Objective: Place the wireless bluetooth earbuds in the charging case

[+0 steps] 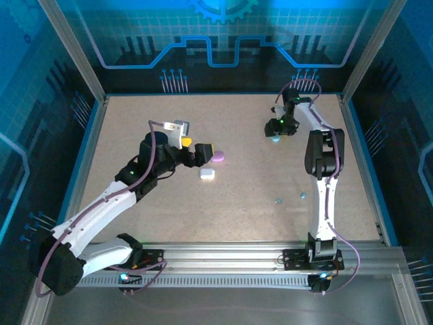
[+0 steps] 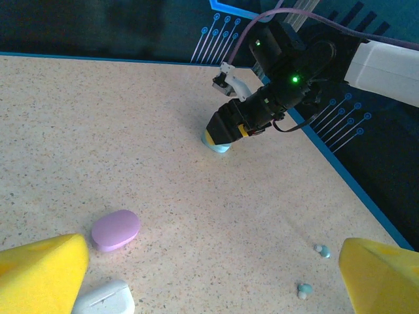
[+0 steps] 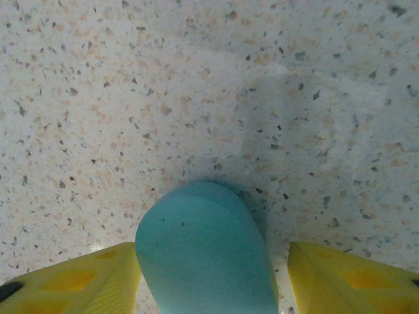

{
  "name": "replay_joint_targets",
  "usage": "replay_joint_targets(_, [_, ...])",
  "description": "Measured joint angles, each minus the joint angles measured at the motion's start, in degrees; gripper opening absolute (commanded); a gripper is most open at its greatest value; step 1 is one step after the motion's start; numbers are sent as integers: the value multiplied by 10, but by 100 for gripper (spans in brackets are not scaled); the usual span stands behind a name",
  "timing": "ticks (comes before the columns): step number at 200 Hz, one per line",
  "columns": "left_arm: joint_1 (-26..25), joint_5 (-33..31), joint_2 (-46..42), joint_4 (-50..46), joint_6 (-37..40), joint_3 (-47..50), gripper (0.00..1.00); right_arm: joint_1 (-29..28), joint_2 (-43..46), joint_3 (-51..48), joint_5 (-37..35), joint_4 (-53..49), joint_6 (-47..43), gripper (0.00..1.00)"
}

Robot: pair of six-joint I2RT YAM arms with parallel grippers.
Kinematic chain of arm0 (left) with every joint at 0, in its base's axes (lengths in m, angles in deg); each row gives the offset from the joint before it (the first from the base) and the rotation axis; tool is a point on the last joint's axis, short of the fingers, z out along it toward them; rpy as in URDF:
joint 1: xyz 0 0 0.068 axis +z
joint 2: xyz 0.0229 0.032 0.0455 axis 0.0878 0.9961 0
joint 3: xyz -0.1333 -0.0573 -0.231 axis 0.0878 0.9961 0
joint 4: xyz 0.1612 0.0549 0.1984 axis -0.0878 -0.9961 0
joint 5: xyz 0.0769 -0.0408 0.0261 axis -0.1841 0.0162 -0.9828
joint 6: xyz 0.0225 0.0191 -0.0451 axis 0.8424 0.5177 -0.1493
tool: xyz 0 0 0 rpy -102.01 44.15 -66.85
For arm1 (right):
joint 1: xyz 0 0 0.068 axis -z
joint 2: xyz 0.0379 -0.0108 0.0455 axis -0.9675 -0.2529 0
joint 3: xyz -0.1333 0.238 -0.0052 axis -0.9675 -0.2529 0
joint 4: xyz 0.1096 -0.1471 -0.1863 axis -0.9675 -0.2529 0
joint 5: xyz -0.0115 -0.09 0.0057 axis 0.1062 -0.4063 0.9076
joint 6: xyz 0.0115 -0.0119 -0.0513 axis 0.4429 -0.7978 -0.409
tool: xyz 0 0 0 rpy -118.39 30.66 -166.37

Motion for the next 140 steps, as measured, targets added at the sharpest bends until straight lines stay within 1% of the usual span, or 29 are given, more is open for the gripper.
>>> replay_joint_targets(39, [0,0,2,0,0,0,99,-2,-1,0,-14,-2,-15,56])
replay_joint_targets(83, [0,0,13,0,0,0,99,-8,-11,6,-41,-3,-30,55])
replay_joint_targets(103, [0,0,15,0,0,0,99,-12,-12,9,-50,-7,-34,53])
replay_joint_targets(124, [0,0,16,0,0,0,99,-16,-13,9,-65,-7,-42,47])
replay_joint_targets(140, [0,0,18,0,0,0,99,-17,-13,9,-73,-6,-47,40])
